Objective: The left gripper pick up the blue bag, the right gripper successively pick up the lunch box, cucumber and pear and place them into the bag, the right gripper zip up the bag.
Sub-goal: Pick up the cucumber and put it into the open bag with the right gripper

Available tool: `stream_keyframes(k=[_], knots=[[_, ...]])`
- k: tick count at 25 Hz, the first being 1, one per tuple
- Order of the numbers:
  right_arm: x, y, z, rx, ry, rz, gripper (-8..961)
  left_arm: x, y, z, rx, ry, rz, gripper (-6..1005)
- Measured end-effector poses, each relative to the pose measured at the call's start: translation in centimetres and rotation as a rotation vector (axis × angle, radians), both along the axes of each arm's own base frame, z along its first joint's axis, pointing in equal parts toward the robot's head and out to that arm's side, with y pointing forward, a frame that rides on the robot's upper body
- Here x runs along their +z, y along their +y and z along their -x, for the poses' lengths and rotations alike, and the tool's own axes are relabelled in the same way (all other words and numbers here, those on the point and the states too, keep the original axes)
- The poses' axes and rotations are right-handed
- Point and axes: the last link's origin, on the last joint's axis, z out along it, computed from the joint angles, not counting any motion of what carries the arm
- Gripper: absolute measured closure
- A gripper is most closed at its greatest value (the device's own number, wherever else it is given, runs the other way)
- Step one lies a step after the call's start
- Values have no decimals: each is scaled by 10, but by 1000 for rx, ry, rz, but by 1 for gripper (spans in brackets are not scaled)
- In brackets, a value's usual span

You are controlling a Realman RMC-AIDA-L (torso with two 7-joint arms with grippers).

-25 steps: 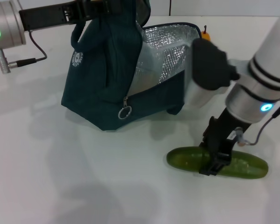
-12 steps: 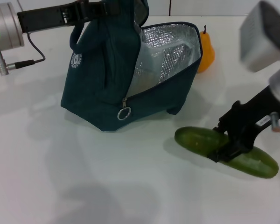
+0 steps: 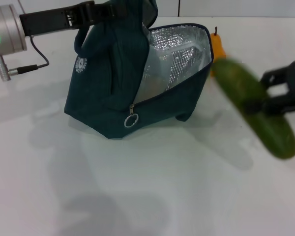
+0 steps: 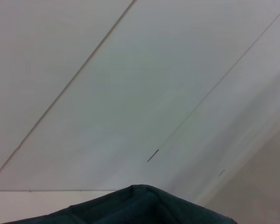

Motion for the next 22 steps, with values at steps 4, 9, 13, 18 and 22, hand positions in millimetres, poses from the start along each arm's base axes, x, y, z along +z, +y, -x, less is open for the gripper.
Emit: stream_keyframes(k=[4,9,13,18,22], knots=[[23,-3,-15,-8,123,-122,368,0,0,0,-1,-1,1,957],[30,0,-26,9,219,-238,365,-1,-1,-1,-4,-2,5,957],[30,11,-27,45,243,-329,362,-1,-2,-1,-5,-4,8,957],[26,27,-18,110,310,-403,358,-3,-4,0,-7,-4,18,957],[29,38,-11,139,383,-473,355,-6,-9,-2,-26,-13,44,957]])
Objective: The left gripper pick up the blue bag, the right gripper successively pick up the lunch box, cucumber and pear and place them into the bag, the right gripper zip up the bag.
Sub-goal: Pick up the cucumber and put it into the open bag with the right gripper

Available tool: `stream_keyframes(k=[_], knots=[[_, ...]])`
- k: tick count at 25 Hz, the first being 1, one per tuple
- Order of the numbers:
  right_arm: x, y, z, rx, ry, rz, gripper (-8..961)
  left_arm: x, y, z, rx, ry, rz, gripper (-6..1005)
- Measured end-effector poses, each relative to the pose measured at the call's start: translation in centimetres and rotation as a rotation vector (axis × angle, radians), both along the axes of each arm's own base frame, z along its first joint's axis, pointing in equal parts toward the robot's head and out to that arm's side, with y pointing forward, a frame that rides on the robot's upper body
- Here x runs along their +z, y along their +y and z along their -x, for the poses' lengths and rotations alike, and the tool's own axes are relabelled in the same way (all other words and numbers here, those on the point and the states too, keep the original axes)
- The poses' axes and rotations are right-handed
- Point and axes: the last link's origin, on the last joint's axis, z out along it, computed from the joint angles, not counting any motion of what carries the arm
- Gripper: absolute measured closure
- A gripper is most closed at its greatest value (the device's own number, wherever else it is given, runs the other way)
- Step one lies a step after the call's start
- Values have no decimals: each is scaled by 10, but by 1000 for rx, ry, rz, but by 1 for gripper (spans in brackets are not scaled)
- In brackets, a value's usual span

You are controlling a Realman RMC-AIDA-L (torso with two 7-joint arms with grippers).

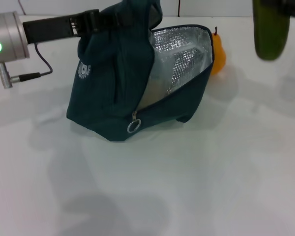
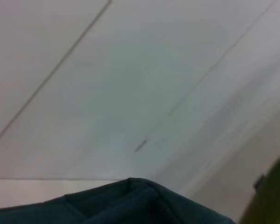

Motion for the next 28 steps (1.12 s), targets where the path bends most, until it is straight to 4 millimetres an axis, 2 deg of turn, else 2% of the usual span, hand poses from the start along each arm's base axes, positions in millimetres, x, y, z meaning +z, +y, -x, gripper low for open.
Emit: stream_keyframes(k=[9,16,28], knots=[[-4,10,5,51,124,-76,349,0,-9,-5,-36,-53,30,957],[-20,17,8,61,148,-46,344,-3,-9,-5,-36,-65,39,957],[-57,21,6,83,177,-27,335,-14,-5,6,-5,-67,25,957]])
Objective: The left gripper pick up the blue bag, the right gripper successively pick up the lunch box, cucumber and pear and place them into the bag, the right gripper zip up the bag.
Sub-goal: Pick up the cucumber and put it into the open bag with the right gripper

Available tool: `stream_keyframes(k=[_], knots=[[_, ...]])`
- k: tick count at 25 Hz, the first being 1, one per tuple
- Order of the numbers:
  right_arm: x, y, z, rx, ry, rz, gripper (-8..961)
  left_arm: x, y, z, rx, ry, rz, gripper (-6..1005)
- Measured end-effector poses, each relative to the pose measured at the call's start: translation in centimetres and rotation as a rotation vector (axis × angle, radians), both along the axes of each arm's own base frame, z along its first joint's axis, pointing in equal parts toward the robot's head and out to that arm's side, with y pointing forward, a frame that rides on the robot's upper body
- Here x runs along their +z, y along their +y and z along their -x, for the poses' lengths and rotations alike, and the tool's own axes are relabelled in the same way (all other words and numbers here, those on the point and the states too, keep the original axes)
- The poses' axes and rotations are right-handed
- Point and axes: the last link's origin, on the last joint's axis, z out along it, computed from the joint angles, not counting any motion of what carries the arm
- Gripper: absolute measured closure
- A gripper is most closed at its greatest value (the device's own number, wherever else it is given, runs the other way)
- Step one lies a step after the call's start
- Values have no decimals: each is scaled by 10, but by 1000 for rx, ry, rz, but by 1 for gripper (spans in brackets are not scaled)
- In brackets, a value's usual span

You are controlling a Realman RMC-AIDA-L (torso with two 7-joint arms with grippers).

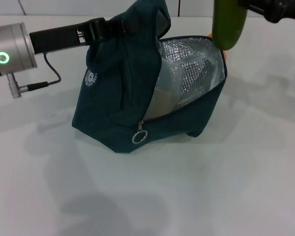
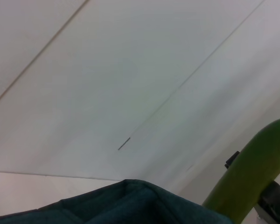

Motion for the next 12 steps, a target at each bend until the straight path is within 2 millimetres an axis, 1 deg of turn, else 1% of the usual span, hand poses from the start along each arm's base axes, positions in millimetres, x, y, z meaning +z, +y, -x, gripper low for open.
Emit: stream_keyframes(k=[6,12], knots=[[-21,1,1,0,9,14,331,-1,-1,1,5,0,3,957],[-34,1,0,-1,-17,27,326,-2,-1,1,3,0,4,957]])
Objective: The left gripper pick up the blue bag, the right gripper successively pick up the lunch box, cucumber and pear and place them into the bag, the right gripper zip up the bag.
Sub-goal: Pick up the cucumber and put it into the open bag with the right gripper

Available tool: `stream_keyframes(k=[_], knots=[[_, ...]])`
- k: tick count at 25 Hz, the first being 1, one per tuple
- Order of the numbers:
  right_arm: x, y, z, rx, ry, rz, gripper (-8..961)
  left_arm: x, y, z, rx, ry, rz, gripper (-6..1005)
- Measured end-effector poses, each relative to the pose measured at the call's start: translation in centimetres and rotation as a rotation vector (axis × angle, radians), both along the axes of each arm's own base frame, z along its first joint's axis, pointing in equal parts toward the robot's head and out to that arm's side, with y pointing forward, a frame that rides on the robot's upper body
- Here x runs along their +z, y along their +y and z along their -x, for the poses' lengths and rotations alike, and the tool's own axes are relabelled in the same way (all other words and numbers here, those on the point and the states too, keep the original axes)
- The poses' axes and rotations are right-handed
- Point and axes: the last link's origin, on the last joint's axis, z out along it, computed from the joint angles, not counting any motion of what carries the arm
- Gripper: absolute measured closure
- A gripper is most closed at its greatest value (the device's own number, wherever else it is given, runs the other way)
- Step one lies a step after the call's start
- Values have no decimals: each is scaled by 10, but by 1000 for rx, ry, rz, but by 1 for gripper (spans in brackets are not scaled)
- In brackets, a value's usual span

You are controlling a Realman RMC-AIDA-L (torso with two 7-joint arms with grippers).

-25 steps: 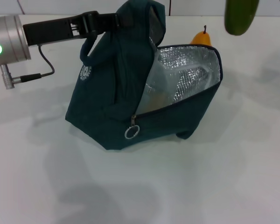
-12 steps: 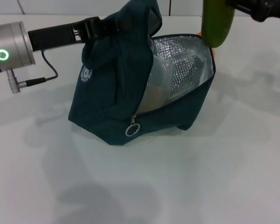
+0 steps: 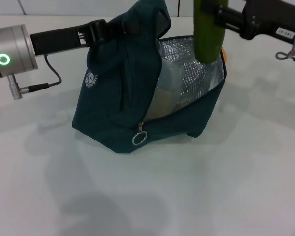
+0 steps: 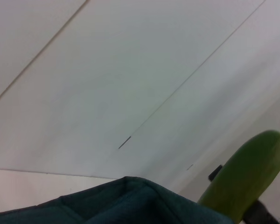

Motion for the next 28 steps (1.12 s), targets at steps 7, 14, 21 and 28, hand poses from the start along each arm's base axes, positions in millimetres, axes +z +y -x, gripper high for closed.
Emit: stream_keyframes(k=[7,14,21,28], knots=[[-17,-6,7,26,4,50,321,0,0,0,-2,-2,-1,957],[-25,-16,9,56,29,64,316,0,-2,3,8,-4,-1,957],[-27,-20,2,35,36,72,311,-1,-5,8,22,-5,1,957],[-36,-25,0,37,37,81,306,-4,-7,9,27,-10,12,957]])
